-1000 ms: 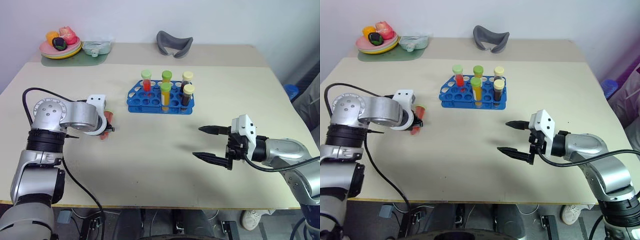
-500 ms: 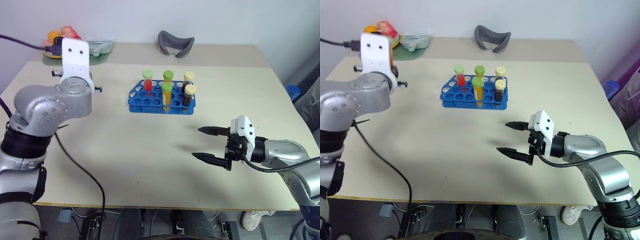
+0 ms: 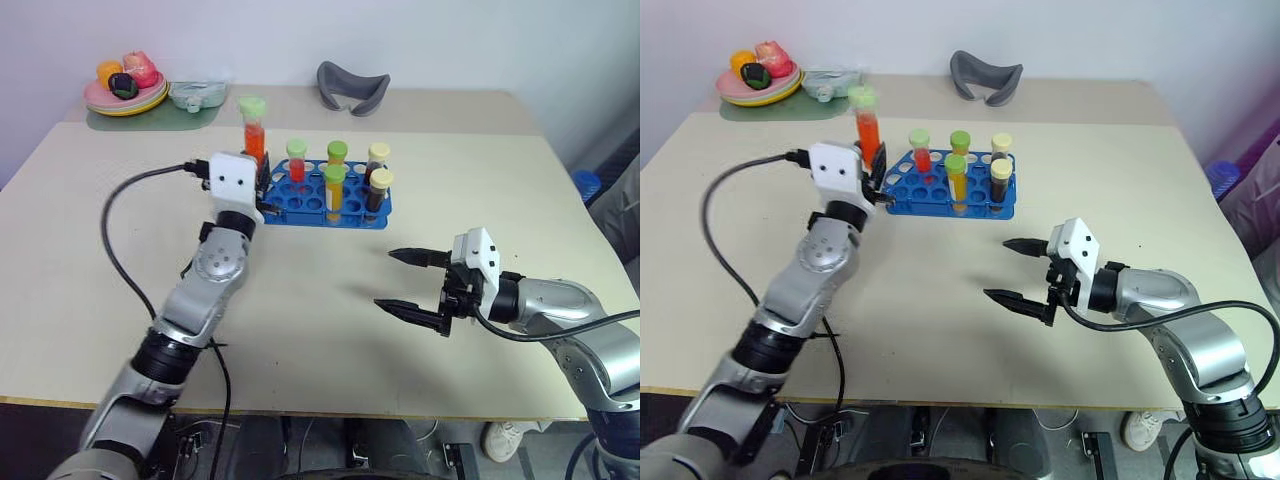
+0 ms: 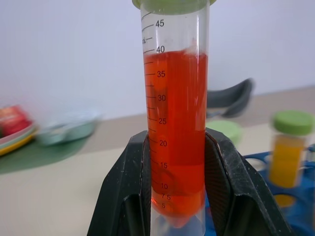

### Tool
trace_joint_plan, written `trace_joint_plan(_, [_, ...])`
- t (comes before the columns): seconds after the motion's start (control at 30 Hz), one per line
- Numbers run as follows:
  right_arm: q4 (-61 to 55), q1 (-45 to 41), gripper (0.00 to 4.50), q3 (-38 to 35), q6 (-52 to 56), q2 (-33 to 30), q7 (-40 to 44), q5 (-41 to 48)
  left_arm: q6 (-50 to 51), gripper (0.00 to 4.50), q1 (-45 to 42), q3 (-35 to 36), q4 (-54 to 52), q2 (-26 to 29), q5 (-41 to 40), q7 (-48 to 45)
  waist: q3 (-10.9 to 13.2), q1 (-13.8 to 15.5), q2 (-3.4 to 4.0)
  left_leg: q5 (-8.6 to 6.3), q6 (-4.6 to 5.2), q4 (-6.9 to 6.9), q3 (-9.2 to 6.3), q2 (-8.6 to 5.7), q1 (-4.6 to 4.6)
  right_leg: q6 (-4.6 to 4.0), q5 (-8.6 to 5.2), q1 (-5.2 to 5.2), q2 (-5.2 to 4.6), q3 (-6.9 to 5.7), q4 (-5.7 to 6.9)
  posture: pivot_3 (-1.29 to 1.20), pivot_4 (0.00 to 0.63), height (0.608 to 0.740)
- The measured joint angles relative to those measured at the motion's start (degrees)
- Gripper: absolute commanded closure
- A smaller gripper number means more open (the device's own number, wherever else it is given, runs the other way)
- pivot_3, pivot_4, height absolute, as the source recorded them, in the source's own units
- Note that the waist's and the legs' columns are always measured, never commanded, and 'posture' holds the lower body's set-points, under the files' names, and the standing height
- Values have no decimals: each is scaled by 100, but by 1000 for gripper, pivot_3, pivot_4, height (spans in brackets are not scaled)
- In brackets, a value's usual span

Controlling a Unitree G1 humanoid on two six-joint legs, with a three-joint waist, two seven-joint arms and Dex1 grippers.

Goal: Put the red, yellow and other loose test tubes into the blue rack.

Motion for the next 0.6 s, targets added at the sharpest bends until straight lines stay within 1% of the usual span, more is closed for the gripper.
trace_joint_plan(0.1, [-10,7,0,-4,39,0,-67,12,-649,3645,37,55,464,-382,251,-500,0,-6,1,-2,4,-1,0,1,1,0,0,0,-1,-1,0,0,150,707])
trace_joint_plan(0.2, [-14,13,0,-7,52,2,-110,17,-979,3645,32,167,984,-662,461,-795,0,-10,1,-9,16,-1,-1,2,1,0,0,-1,-1,-2,0,0,150,707])
trace_joint_plan(0.37, [-82,14,0,-9,67,43,-194,21,-1436,3645,-127,432,1947,-1106,762,-1020,0,-5,0,-19,35,-1,-1,1,0,1,1,0,-1,-4,0,0,150,707])
trace_joint_plan(0.6, [-142,21,0,-16,82,44,-236,24,-1831,3645,-369,792,2651,-1539,957,-1216,0,-6,0,-21,38,-1,-1,2,-1,1,1,-1,-4,-9,-1,0,150,707])
